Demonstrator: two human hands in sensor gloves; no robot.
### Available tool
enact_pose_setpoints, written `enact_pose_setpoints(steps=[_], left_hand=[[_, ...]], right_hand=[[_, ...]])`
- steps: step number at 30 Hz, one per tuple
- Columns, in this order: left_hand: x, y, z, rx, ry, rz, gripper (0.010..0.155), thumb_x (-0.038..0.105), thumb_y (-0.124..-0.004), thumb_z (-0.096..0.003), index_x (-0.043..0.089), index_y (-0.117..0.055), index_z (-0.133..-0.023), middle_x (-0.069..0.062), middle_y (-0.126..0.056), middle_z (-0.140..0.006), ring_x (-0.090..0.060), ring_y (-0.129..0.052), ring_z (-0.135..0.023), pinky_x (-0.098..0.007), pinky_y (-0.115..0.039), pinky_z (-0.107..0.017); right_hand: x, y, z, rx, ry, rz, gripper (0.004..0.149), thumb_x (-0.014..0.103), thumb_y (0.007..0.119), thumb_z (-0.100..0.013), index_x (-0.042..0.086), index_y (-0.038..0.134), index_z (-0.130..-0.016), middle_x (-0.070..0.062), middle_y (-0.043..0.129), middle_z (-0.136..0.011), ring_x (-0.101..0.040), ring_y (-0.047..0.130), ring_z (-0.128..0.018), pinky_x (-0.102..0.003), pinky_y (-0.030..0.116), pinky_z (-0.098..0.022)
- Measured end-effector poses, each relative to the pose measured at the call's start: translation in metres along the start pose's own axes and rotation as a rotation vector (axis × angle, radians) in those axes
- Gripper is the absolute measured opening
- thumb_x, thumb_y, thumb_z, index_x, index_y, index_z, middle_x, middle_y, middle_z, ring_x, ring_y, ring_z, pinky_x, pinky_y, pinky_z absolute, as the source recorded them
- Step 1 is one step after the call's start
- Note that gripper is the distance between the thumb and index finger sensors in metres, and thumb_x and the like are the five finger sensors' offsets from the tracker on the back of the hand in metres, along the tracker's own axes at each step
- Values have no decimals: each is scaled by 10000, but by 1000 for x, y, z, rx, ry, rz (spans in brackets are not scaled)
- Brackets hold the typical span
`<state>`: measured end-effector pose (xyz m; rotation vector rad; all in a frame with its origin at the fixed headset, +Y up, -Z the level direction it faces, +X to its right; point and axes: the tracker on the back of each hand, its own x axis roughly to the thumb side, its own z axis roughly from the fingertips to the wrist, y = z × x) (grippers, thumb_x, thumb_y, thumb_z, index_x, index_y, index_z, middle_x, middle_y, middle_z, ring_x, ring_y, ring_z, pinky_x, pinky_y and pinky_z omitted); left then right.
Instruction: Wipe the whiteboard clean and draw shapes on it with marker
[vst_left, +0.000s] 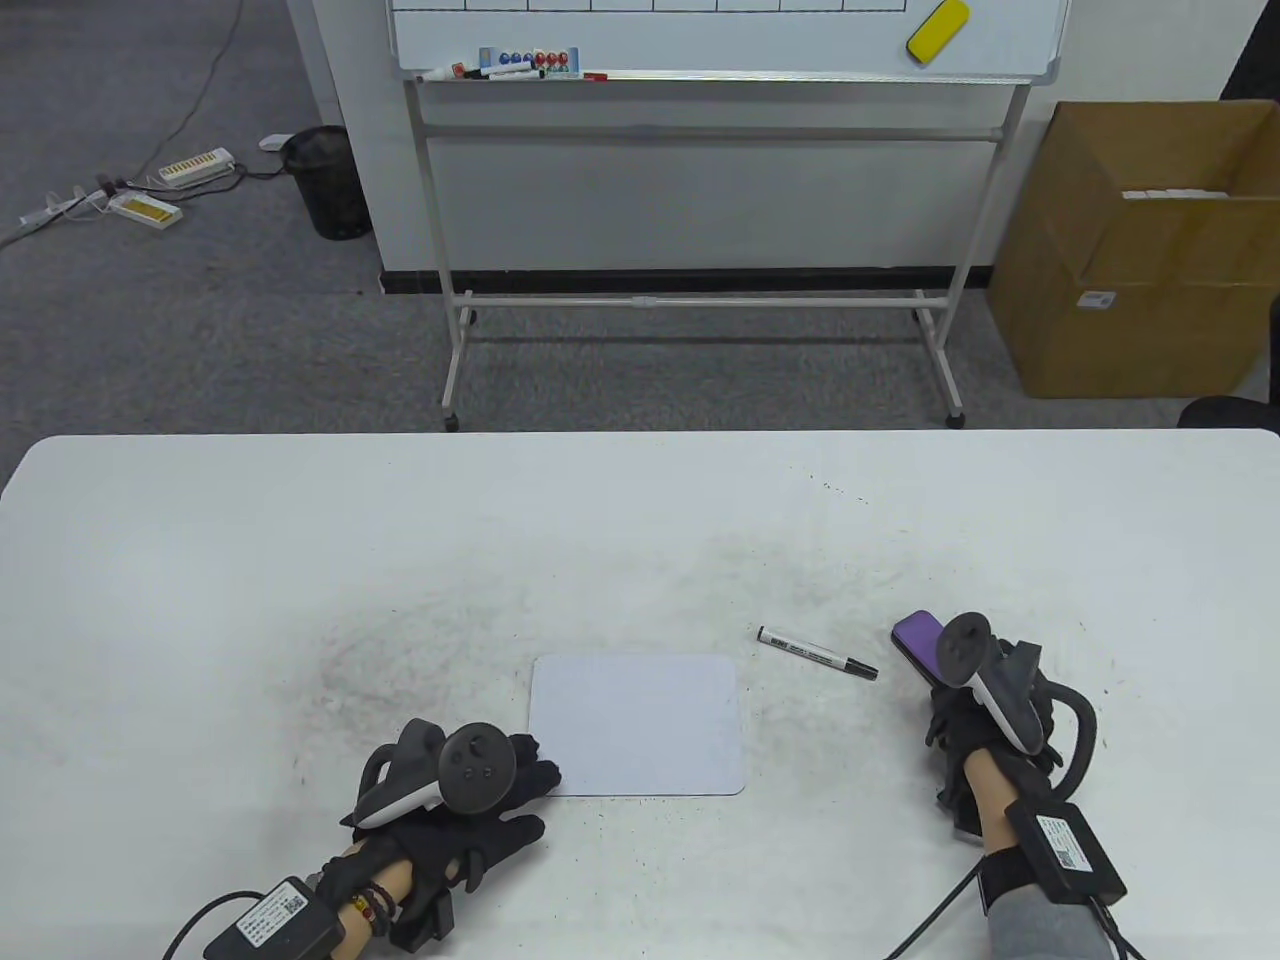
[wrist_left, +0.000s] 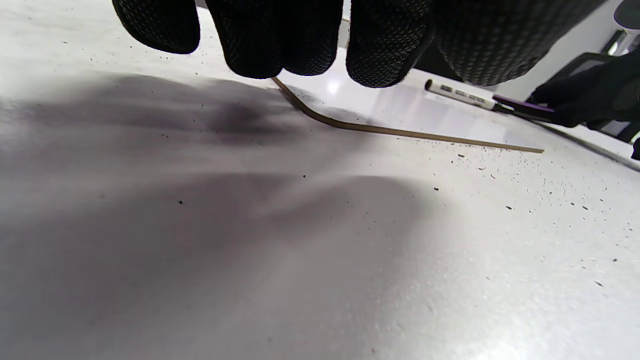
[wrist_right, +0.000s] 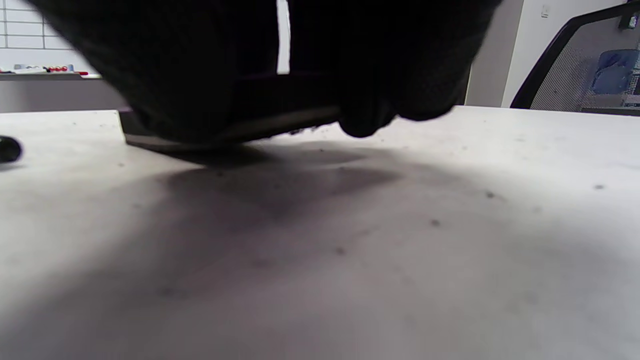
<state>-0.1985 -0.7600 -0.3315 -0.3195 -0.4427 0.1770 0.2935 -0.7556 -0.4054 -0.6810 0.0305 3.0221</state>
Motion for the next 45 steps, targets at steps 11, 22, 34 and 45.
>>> enact_pose_setpoints(steps=[11,22,34,45], left_hand=[[1,5,4,17,-14,24,643,533,-727,-372,345,-673,-985,-37,-572,-1156,-312,-630,-1084,-596,-569,-763],[0,12,7,35,-17,45,643,533,-727,-372,342,-678,-984,-38,-582,-1154,-316,-637,-1082,-601,-570,-761],[-2,16,10,42,-23,58,643,533,-728,-371,337,-687,-982,-48,-600,-1149,-324,-655,-1074,-604,-576,-758],[-1,15,10,32,-32,63,646,531,-729,-373,332,-687,-985,-54,-613,-1146,-331,-668,-1068,-609,-579,-755]], right_hand=[[9,-9,5,-10,-40,8,763,479,868,-349,277,590,-1030,-112,646,-1074,-372,818,-928,-460,759,-627],[89,-38,37,-123,-303,72,738,480,875,-342,231,670,-1005,-79,700,-1045,-337,839,-912,-443,772,-612],[159,-3,24,-40,-380,327,692,424,901,-337,250,700,-976,-61,763,-1005,-292,898,-864,-409,804,-579],[173,17,15,-99,-404,403,531,362,921,-334,279,840,-852,-1,931,-833,-212,1024,-668,-336,866,-454]])
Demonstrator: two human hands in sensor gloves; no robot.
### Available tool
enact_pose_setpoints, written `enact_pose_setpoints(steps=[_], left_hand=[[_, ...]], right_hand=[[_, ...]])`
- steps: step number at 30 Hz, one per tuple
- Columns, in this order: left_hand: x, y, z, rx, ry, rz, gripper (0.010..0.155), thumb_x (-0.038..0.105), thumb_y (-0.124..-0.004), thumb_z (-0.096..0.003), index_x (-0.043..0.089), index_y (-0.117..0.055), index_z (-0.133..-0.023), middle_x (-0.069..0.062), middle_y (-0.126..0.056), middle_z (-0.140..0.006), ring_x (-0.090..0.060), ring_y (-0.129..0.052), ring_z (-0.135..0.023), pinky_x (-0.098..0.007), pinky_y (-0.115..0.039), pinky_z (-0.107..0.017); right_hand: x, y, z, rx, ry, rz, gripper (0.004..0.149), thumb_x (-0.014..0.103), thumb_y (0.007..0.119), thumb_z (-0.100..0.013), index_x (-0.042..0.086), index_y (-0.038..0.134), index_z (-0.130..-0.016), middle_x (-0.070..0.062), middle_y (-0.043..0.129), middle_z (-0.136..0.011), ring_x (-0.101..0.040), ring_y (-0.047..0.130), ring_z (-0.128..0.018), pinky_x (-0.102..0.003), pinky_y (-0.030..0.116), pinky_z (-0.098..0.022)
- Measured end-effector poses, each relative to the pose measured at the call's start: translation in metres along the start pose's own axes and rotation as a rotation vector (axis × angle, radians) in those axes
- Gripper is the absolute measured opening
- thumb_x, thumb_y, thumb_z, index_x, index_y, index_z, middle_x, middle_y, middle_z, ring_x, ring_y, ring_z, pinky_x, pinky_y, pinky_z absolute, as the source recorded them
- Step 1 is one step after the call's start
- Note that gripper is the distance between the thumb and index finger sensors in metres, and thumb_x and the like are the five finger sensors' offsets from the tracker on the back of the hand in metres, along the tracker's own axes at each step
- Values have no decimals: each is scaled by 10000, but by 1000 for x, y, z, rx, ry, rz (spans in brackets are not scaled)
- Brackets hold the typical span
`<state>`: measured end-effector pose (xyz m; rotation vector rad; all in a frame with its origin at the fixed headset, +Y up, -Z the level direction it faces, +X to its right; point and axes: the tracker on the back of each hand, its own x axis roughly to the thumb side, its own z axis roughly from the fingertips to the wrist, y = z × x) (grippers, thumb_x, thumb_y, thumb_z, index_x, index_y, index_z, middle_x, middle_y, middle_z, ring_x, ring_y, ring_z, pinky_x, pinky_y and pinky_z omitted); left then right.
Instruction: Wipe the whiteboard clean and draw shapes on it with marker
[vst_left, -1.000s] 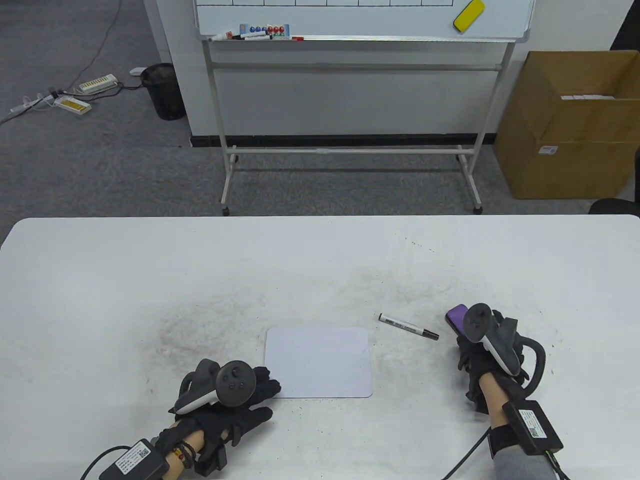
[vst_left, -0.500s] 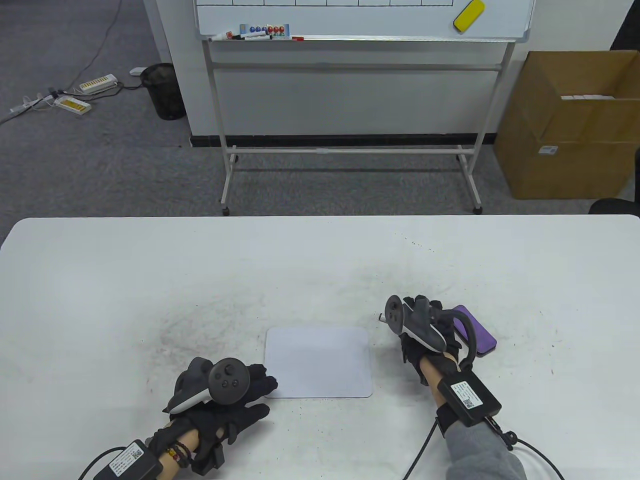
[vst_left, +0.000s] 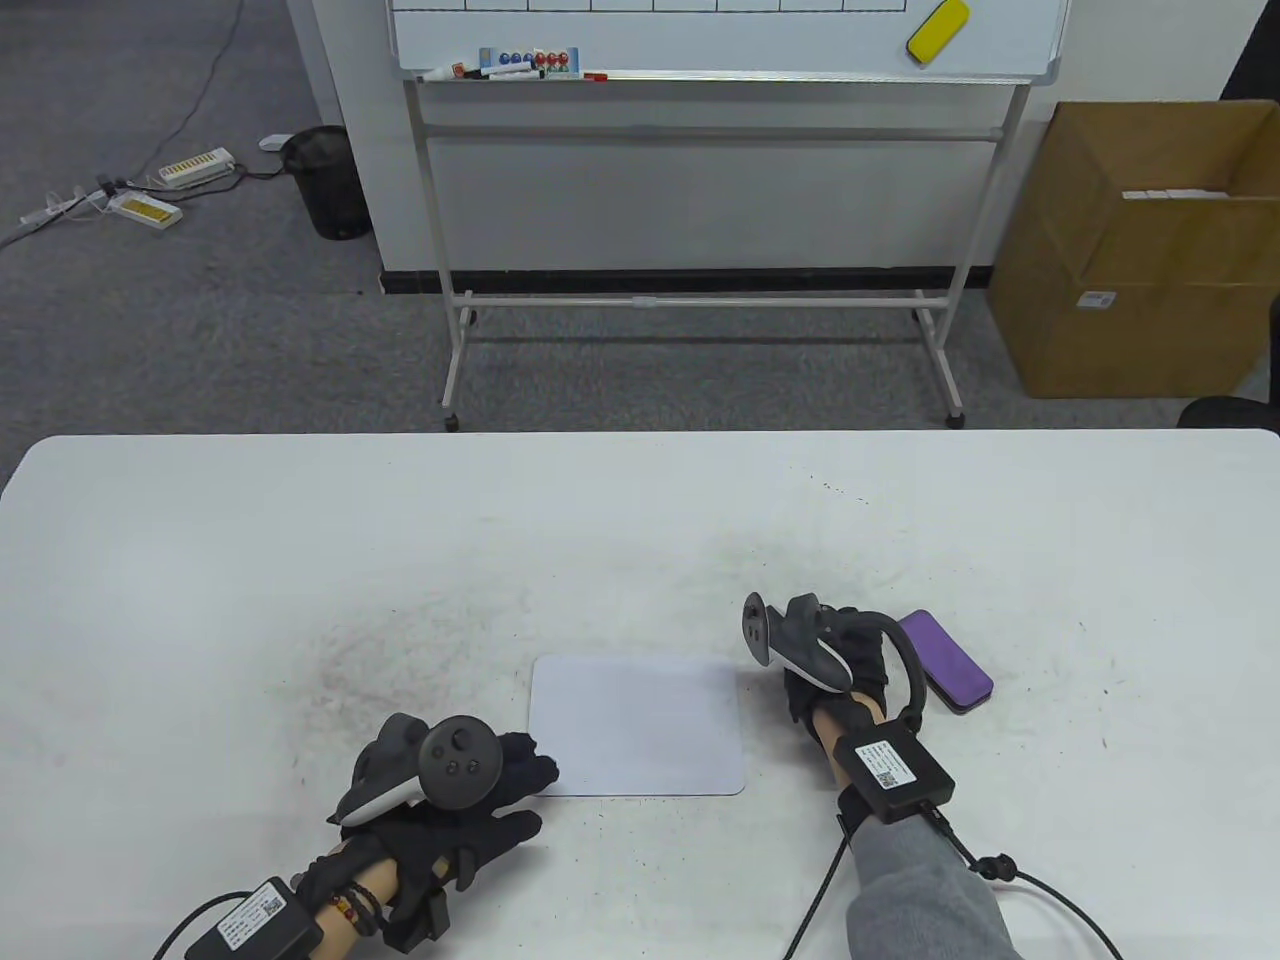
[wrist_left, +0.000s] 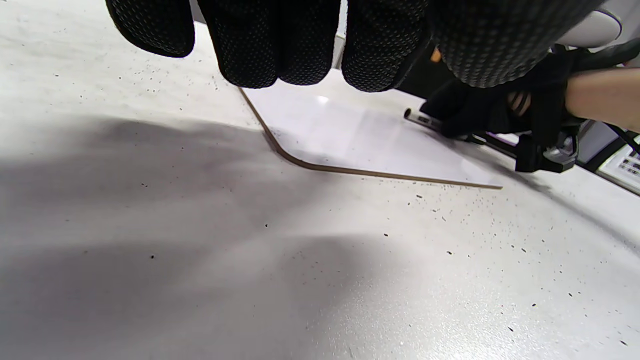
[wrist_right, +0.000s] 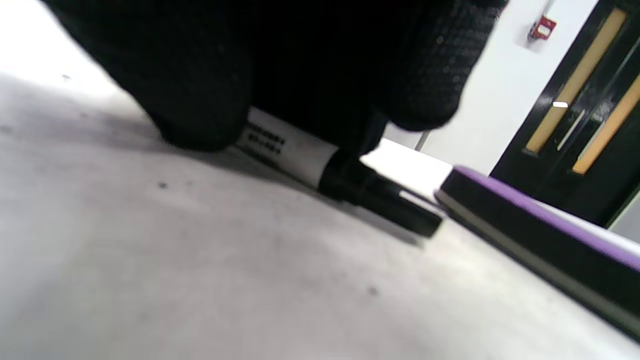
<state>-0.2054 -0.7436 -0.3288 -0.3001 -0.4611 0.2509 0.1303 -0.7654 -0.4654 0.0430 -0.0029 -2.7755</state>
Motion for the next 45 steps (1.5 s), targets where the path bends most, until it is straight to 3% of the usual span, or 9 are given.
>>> enact_pose_setpoints(steps=[5,8,13,16,20,26,35,40,45], left_hand=[[0,1,0,6,2,3,645,532,-729,-372,330,-690,-983,-54,-615,-1145,-331,-671,-1067,-609,-580,-756],[0,1,1,21,1,2,645,531,-730,-372,331,-688,-984,-56,-619,-1143,-330,-678,-1064,-609,-584,-754],[1,5,2,78,6,14,693,532,-735,-369,304,-620,-1014,-59,-637,-1134,-331,-698,-1053,-610,-603,-745],[2,7,4,110,8,19,708,533,-736,-370,294,-598,-1021,-60,-643,-1130,-331,-712,-1045,-605,-621,-738],[3,13,9,195,34,44,713,539,-741,-367,290,-603,-1021,-63,-674,-1113,-329,-753,-1019,-585,-668,-713],[4,22,19,400,154,80,747,549,-798,-344,280,-620,-1018,-56,-765,-1050,-299,-866,-930,-527,-762,-653],[12,22,23,460,9,239,779,572,-829,-309,279,-639,-1005,-37,-798,-1013,-272,-901,-887,-498,-792,-625],[16,19,24,476,-4,272,709,550,-842,-308,278,-720,-951,-16,-880,-924,-244,-970,-795,-479,-830,-576],[17,17,22,500,-3,303,546,463,-818,-350,275,-801,-862,1,-966,-781,-206,-1024,-658,-455,-859,-521]], right_hand=[[12,-1,-1,-41,-28,126,513,376,948,-306,246,885,-798,1,976,-743,-199,1044,-565,-318,876,-386],[14,-9,1,-31,-30,182,541,453,950,-285,244,884,-780,11,973,-712,-178,1037,-524,-302,875,-357],[9,-47,19,-144,-15,-23,498,484,911,-291,285,859,-745,27,946,-704,-166,1022,-492,-279,870,-328],[9,-67,37,-284,-32,-155,456,474,893,-315,292,867,-733,11,951,-706,-176,1035,-483,-279,883,-321],[13,-89,68,-360,-72,-399,457,446,901,-323,308,875,-758,-7,945,-744,-174,1062,-463,-273,903,-308],[19,-102,108,-239,-149,-937,444,427,914,-323,332,896,-756,-15,956,-766,-189,1108,-504,-270,959,-339],[46,-82,126,70,-193,-1664,446,407,919,-337,308,899,-772,-63,958,-785,-230,1121,-541,-284,979,-360],[59,-67,128,185,-225,-1847,446,398,924,-339,305,902,-775,-72,958,-790,-241,1122,-551,-289,980,-365],[62,-58,133,186,-220,-1899,448,401,923,-338,304,901,-775,-70,963,-782,-234,1127,-543,-284,983,-360]])
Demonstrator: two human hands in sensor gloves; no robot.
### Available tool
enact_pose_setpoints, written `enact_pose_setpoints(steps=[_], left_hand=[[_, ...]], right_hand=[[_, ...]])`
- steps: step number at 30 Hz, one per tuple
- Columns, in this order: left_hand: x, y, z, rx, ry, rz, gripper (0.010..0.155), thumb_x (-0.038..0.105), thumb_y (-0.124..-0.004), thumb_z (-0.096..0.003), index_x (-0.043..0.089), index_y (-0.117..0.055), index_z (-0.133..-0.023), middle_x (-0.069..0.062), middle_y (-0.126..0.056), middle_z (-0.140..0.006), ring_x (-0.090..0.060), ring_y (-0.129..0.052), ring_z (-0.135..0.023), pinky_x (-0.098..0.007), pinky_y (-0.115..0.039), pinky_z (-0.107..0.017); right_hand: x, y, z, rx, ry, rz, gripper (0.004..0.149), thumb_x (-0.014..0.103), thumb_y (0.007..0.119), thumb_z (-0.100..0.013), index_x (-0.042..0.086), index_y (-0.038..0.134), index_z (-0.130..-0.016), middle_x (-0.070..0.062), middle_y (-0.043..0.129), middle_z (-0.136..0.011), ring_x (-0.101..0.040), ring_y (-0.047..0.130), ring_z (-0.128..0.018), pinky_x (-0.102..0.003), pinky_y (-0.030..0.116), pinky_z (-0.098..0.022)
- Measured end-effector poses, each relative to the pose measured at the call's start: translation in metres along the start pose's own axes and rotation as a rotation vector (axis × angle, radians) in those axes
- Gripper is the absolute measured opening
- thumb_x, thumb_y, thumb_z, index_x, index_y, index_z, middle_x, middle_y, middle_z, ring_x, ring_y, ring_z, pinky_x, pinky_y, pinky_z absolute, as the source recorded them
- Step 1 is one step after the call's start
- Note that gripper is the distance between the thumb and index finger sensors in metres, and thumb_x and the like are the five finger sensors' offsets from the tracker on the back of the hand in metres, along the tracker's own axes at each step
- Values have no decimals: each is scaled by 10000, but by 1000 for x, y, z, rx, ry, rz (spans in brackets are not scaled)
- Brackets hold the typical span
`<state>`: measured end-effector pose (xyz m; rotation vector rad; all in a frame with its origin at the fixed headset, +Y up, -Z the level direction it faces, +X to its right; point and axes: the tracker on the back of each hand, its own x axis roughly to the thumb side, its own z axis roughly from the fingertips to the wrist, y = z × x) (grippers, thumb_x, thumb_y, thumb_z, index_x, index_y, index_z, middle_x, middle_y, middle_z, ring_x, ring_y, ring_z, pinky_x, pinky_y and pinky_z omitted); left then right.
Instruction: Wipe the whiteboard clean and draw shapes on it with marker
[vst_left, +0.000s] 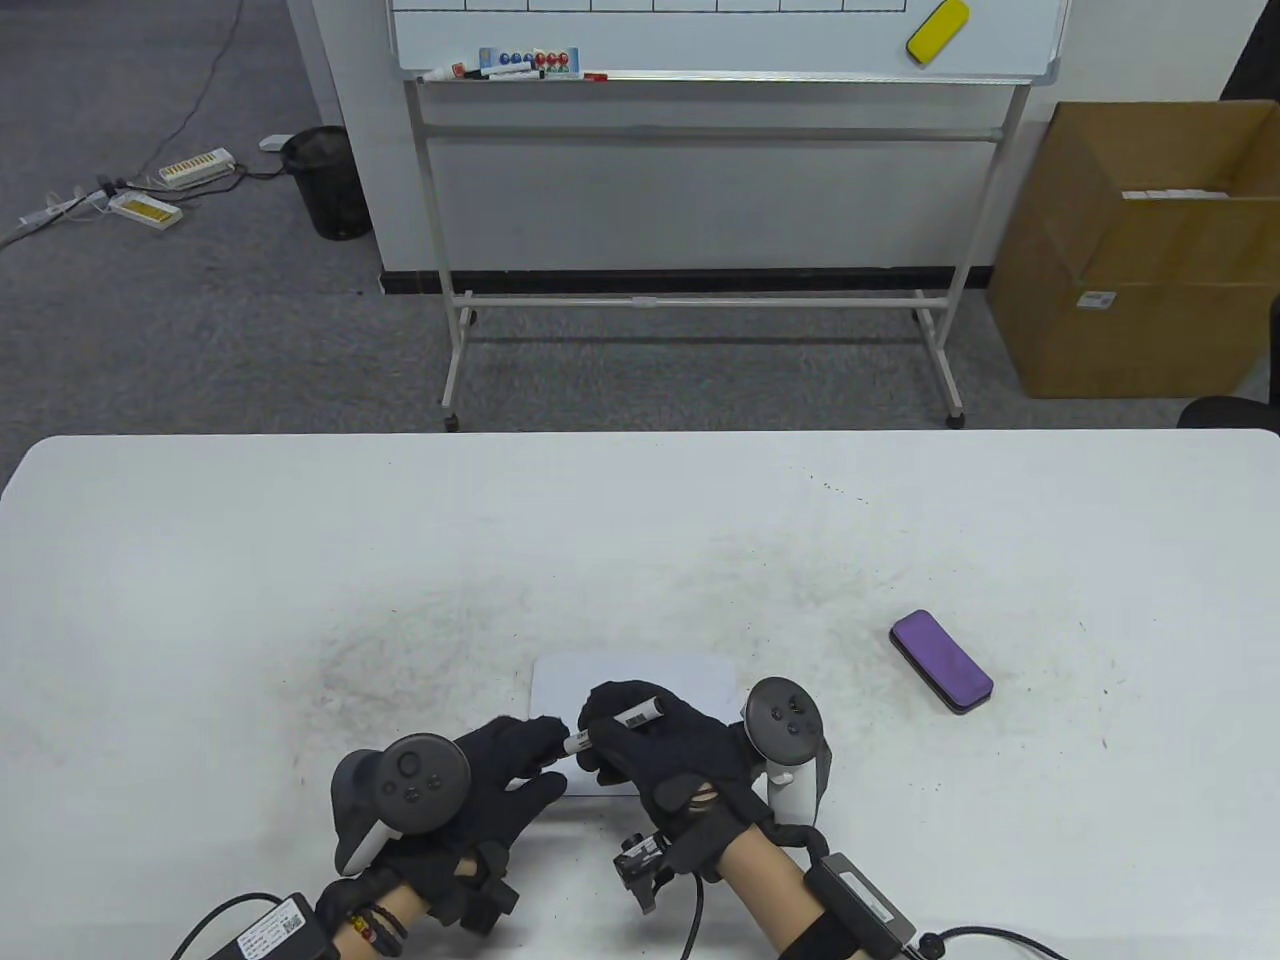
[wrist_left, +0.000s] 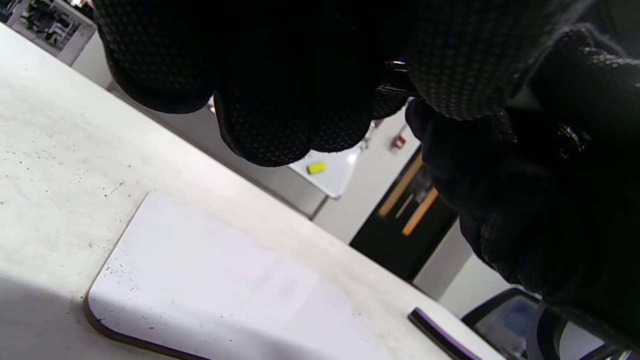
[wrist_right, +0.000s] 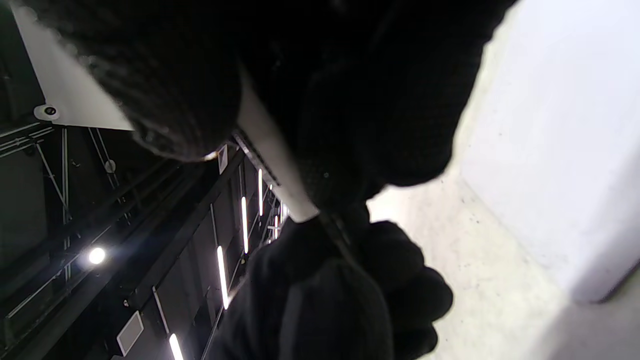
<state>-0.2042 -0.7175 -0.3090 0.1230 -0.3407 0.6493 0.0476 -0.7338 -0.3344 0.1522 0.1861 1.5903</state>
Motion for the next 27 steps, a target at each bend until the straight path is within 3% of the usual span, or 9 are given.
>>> enact_pose_setpoints(steps=[5,9,14,19,27], left_hand=[[1,0,1,15,-11,13,545,489,-818,-335,272,-813,-835,3,-977,-730,-197,-1025,-615,-453,-860,-508],[1,-1,0,10,-44,25,502,499,-799,-324,253,-846,-758,8,-995,-599,-170,-1027,-506,-457,-869,-466],[7,0,0,-5,-115,-3,479,476,-707,-356,238,-886,-732,-8,-992,-503,-156,-1010,-415,-447,-875,-435],[-6,-6,-13,-122,-82,209,480,464,-695,-365,208,-909,-710,-29,-991,-466,-173,-998,-390,-457,-872,-442],[-9,-5,-17,-177,-79,221,479,465,-680,-374,202,-914,-699,-28,-993,-457,-172,-998,-389,-459,-872,-451]], right_hand=[[-9,4,2,13,56,-89,446,398,922,-339,308,901,-775,-73,962,-784,-237,1126,-548,-285,983,-363],[-12,8,4,47,79,-123,445,394,921,-339,302,903,-774,-78,966,-777,-240,1129,-539,-285,985,-357],[-10,8,3,81,70,-154,430,375,901,-346,285,906,-766,-91,966,-758,-264,1128,-507,-286,989,-342],[-6,10,5,16,49,-160,422,359,886,-350,259,907,-759,-108,963,-739,-308,1137,-446,-288,1012,-306],[-9,9,0,57,41,-184,414,354,887,-352,255,908,-754,-107,966,-734,-316,1139,-440,-293,1014,-305]])
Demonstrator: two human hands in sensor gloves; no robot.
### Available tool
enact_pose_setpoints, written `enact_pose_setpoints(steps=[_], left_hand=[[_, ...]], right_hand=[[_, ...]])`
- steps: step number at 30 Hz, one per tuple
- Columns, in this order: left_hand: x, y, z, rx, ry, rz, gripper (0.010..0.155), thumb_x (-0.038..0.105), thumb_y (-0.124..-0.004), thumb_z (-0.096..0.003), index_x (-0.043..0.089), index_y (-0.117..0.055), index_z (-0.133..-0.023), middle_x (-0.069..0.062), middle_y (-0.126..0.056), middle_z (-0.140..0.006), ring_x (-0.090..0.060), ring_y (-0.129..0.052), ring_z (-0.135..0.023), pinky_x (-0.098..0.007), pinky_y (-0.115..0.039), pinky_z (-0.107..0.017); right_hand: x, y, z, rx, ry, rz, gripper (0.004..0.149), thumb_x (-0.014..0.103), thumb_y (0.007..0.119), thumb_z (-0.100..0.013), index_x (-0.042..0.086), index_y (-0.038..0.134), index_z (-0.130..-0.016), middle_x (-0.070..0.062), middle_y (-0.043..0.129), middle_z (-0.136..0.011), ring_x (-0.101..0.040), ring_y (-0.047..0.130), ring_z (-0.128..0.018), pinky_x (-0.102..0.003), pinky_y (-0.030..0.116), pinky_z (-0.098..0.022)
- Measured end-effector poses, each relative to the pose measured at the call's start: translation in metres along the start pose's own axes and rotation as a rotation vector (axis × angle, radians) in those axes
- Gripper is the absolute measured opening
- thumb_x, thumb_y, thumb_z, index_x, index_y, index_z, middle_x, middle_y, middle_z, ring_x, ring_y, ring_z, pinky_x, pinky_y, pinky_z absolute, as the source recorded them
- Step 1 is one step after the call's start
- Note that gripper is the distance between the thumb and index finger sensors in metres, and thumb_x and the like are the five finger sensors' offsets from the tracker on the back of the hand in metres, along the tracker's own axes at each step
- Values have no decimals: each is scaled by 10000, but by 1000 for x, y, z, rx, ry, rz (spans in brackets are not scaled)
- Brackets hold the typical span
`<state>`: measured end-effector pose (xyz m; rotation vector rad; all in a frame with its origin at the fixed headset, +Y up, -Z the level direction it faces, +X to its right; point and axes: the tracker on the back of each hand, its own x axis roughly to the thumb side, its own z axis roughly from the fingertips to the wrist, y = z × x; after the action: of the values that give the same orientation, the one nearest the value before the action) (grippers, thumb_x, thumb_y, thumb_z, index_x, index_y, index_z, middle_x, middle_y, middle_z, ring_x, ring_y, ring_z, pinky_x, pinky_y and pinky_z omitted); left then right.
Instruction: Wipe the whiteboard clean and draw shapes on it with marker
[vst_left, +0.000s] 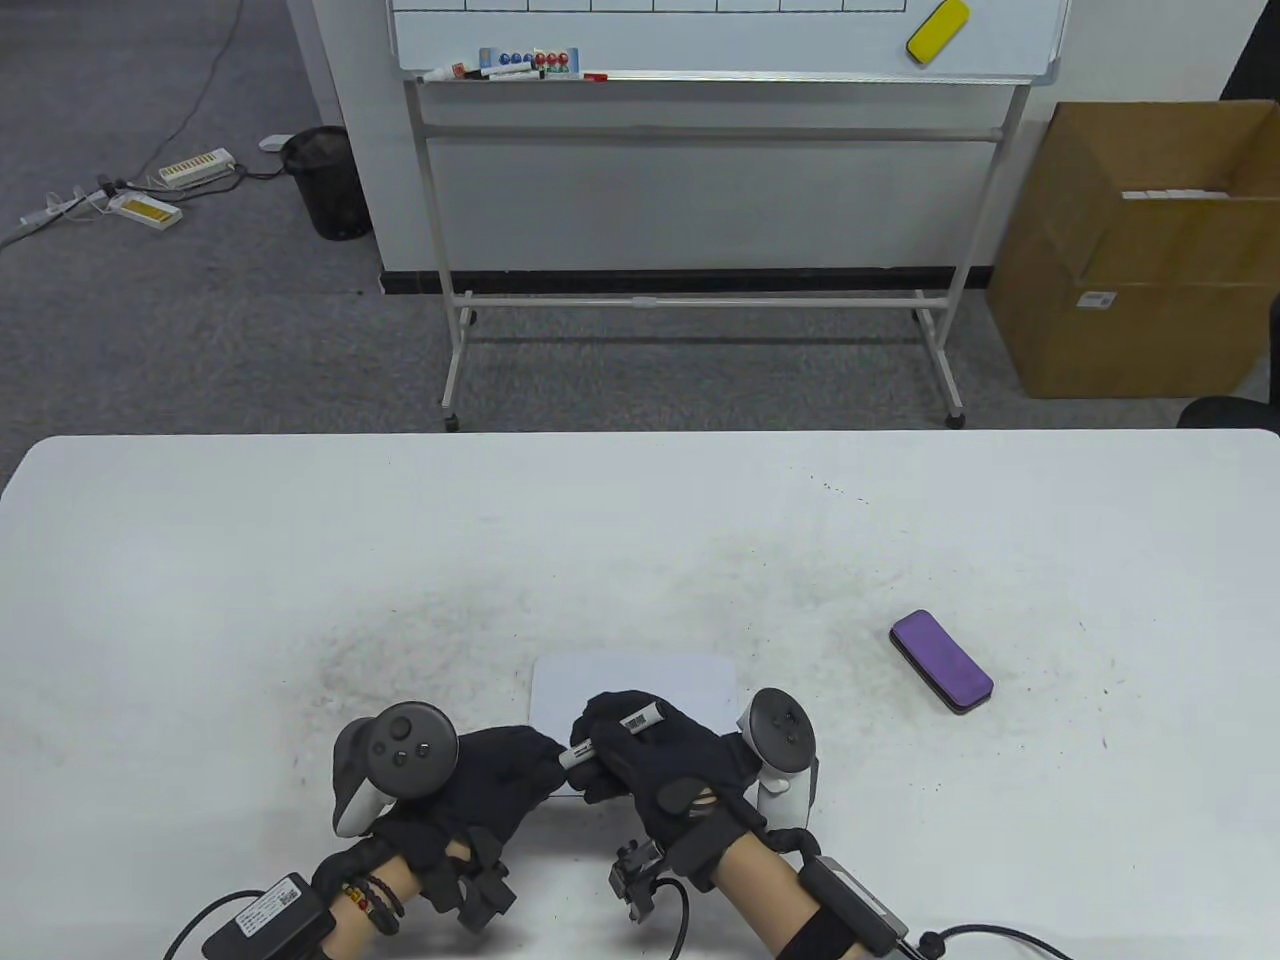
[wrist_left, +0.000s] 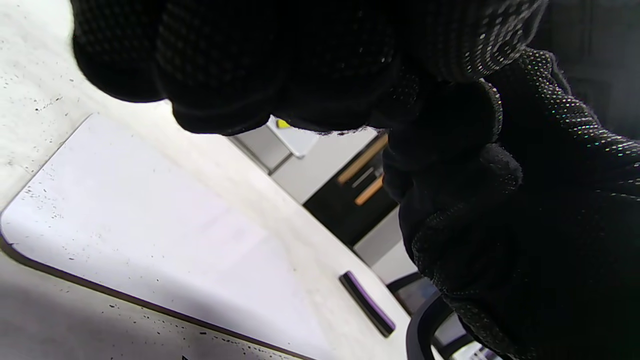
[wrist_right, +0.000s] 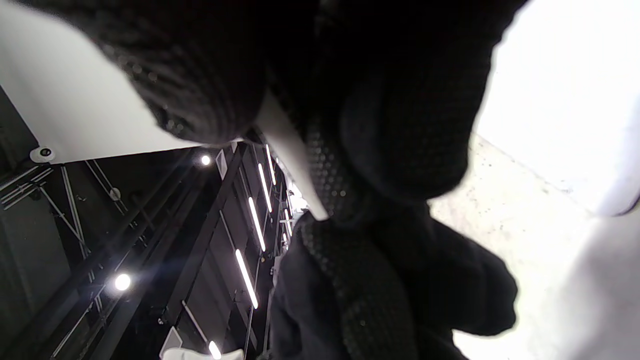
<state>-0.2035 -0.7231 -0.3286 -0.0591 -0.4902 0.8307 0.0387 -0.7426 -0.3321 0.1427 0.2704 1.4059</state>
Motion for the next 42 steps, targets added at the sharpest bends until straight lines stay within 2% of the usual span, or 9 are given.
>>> enact_pose_setpoints(steps=[7,12,16,20,23,30,34,37,42], left_hand=[[-1,-1,-1,-28,34,91,491,467,-676,-378,171,-935,-672,-38,-1000,-407,-168,-1002,-331,-461,-891,-428],[-6,0,-4,-115,70,174,494,477,-660,-386,181,-931,-675,-21,-1002,-417,-159,-1008,-346,-457,-888,-443],[-20,6,1,-164,123,235,492,486,-667,-387,180,-937,-662,-25,-1012,-414,-171,-1017,-346,-478,-880,-452],[-19,19,6,-63,142,97,475,492,-767,-370,219,-918,-728,-46,-1032,-567,-200,-1048,-479,-501,-863,-517],[-19,25,8,39,169,34,465,476,-844,-344,234,-938,-730,-48,-1049,-588,-197,-1069,-489,-497,-878,-516],[-31,43,12,107,285,-12,453,436,-800,-385,290,-908,-801,-49,-969,-697,-212,-999,-597,-528,-810,-578],[-39,55,15,129,379,-75,432,397,-837,-383,307,-914,-799,-56,-927,-752,-231,-963,-655,-547,-777,-607],[-41,63,16,151,437,-227,421,369,-874,-371,310,-928,-785,-58,-920,-761,-241,-954,-668,-559,-761,-618],[-47,66,14,100,514,-547,438,360,-908,-355,331,-892,-792,-31,-928,-758,-218,-963,-668,-553,-761,-634]], right_hand=[[0,-2,1,8,-2,-28,413,352,892,-349,253,914,-749,-107,971,-730,-317,1142,-434,-295,1018,-300],[3,-1,-1,44,-34,-14,412,352,893,-350,259,911,-751,-103,968,-737,-314,1141,-438,-294,1016,-305],[12,-15,-1,4,-81,-14,411,357,894,-351,271,906,-753,-91,960,-748,-314,1130,-469,-298,1003,-334],[18,-23,2,-27,-111,67,422,367,891,-361,268,891,-771,-86,948,-763,-306,1121,-491,-302,989,-350],[25,-26,2,-44,-147,145,431,372,887,-363,271,880,-783,-80,938,-778,-301,1115,-512,-306,982,-364],[19,-37,2,-66,-131,228,438,371,888,-366,270,873,-792,-80,931,-790,-301,1109,-531,-315,973,-376],[20,-39,3,-71,-132,249,443,371,888,-365,267,871,-795,-81,930,-791,-303,1106,-535,-319,970,-378],[20,-40,3,-78,-135,270,446,371,889,-364,267,870,-797,-80,928,-793,-303,1104,-539,-324,966,-379],[19,-40,3,-69,-125,305,449,371,889,-364,262,869,-800,-83,928,-793,-303,1103,-540,-328,963,-381]])
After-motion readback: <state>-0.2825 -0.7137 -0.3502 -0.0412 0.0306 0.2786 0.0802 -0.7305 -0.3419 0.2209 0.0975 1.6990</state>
